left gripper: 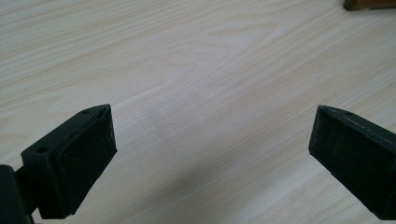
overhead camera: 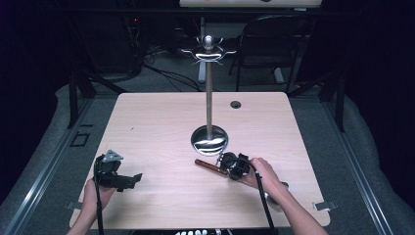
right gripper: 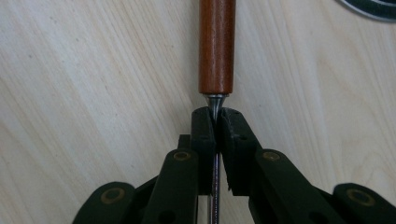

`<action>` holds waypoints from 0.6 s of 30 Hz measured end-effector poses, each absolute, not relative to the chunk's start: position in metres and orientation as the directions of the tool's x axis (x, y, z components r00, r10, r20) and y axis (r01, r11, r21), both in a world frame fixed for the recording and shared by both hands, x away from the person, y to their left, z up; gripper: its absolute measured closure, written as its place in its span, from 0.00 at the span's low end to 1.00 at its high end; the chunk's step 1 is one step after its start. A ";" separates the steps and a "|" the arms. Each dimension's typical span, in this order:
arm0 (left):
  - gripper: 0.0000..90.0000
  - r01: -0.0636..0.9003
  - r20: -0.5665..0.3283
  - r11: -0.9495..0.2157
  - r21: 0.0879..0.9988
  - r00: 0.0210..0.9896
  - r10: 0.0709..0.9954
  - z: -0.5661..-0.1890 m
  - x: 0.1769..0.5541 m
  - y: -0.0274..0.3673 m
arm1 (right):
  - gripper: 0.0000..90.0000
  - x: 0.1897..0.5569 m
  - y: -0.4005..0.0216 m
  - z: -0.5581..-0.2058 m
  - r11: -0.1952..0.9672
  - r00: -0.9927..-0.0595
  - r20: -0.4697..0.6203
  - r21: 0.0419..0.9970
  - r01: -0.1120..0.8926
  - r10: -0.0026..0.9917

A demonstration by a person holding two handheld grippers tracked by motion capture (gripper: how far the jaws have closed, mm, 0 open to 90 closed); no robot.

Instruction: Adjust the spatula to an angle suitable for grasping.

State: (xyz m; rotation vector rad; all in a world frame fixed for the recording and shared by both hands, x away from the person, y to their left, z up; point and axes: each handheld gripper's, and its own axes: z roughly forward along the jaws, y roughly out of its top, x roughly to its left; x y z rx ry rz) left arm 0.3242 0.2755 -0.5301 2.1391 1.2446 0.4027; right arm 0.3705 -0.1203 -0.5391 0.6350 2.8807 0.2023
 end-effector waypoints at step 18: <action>0.01 0.669 -0.048 -0.360 0.650 0.508 0.860 -0.530 0.325 0.276 | 0.93 0.374 -0.119 -0.544 0.901 -0.891 -0.154 0.154 0.405 0.427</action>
